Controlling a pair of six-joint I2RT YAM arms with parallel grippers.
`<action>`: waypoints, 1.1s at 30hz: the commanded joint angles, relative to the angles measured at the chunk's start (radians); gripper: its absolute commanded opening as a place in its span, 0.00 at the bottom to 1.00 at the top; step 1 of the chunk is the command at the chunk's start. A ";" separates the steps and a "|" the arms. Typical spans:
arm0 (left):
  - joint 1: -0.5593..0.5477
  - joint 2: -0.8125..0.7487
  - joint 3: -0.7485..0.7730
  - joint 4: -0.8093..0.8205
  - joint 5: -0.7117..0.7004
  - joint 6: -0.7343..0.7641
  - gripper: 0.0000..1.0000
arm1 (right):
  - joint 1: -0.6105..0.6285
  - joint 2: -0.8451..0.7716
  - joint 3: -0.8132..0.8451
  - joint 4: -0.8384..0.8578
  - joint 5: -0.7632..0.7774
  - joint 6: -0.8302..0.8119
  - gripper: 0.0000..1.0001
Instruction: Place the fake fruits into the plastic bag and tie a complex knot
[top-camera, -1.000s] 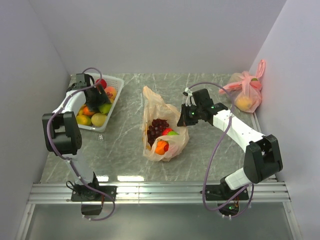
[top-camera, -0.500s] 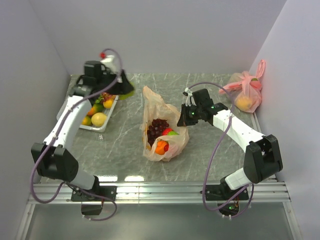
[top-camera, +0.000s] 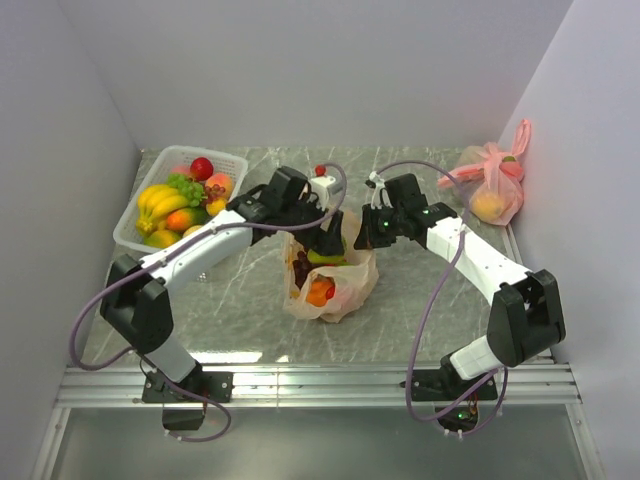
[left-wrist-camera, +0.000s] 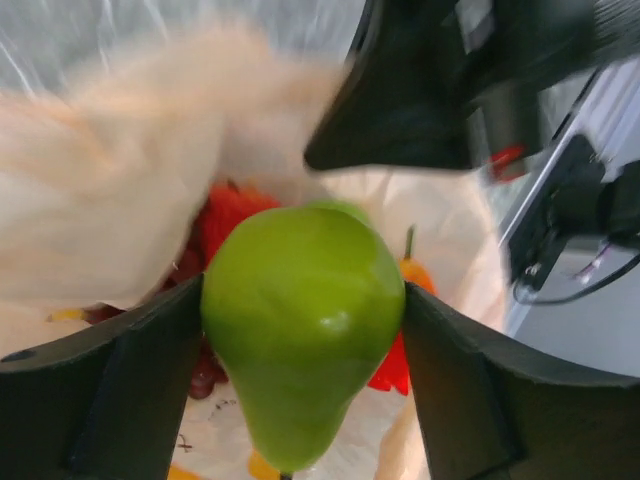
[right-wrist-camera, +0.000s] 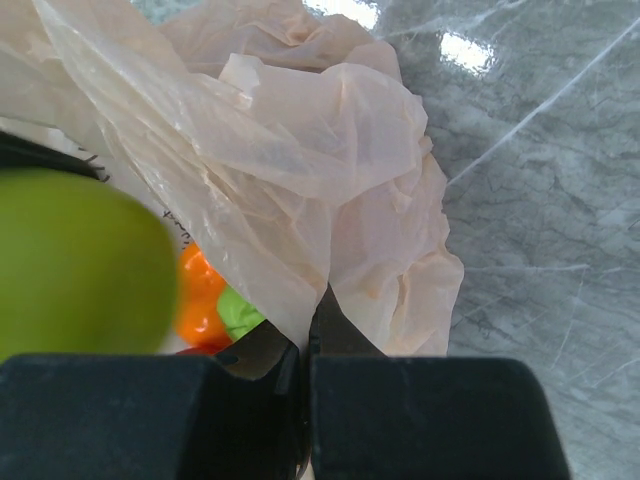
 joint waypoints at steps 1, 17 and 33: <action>-0.009 0.001 -0.006 0.025 -0.050 -0.025 0.94 | -0.005 -0.002 0.061 -0.006 -0.003 -0.032 0.00; 0.075 -0.129 0.119 -0.348 0.220 0.323 0.97 | -0.006 0.113 0.152 0.037 -0.020 -0.073 0.00; -0.060 -0.095 -0.033 -0.278 0.174 0.302 0.88 | -0.003 0.144 0.184 0.044 -0.035 -0.073 0.00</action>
